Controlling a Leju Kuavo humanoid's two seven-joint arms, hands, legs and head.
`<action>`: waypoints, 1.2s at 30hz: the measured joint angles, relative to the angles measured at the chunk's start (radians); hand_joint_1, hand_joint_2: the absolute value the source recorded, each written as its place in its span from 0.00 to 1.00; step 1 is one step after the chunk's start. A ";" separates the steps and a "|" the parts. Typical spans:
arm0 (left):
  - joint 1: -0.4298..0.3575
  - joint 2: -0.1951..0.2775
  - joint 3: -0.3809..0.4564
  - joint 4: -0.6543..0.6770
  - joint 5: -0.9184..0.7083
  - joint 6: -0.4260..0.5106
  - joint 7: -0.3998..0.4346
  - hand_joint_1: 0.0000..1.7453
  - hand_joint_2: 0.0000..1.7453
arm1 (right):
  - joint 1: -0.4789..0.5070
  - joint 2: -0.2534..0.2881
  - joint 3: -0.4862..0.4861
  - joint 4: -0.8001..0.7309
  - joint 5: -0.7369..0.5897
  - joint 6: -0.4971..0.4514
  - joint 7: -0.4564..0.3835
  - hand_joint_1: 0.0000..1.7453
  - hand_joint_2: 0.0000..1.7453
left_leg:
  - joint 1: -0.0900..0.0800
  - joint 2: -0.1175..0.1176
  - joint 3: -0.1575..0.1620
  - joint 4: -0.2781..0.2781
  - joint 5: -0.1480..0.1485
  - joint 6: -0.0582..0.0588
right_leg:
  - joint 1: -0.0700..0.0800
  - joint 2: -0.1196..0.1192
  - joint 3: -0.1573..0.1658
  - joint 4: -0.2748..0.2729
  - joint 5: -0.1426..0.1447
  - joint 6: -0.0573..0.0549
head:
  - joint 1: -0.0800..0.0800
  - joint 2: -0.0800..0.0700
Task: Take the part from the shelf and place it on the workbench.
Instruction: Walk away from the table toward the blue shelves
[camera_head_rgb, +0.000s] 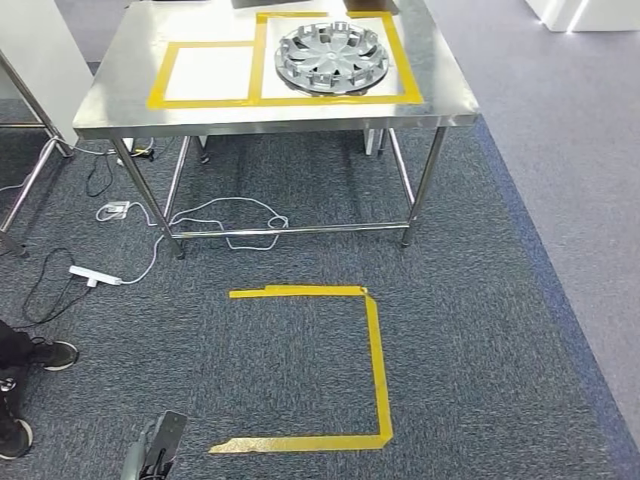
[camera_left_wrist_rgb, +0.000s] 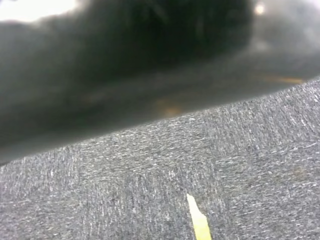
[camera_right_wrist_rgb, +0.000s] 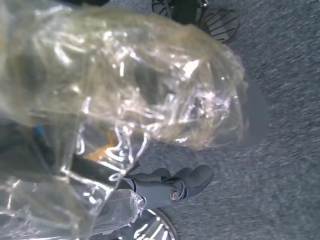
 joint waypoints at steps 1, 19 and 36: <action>0.001 0.001 0.001 0.000 0.000 -0.001 0.000 0.00 0.00 | -0.001 0.000 0.002 0.000 0.002 0.000 0.001 0.00 0.00 | -0.001 0.009 -0.002 0.000 0.001 0.003 | -0.001 -0.019 -0.026 0.059 -0.034 0.004 | 0.003 0.000; 0.010 0.004 0.011 0.001 0.001 -0.005 -0.001 0.00 0.00 | -0.001 0.003 0.013 0.006 0.010 0.005 0.004 0.00 0.00 | -0.004 0.025 -0.112 0.280 -0.146 -0.048 | -0.001 -0.028 0.072 -0.083 0.035 -0.047 | -0.003 0.000; 0.012 0.002 0.017 0.002 0.001 -0.002 0.001 0.00 0.00 | 0.000 0.005 0.013 0.007 0.010 0.006 0.008 0.00 0.00 | 0.000 0.056 -0.007 0.005 0.000 -0.002 | -0.008 -0.047 -0.087 0.194 -0.072 0.018 | 0.012 0.000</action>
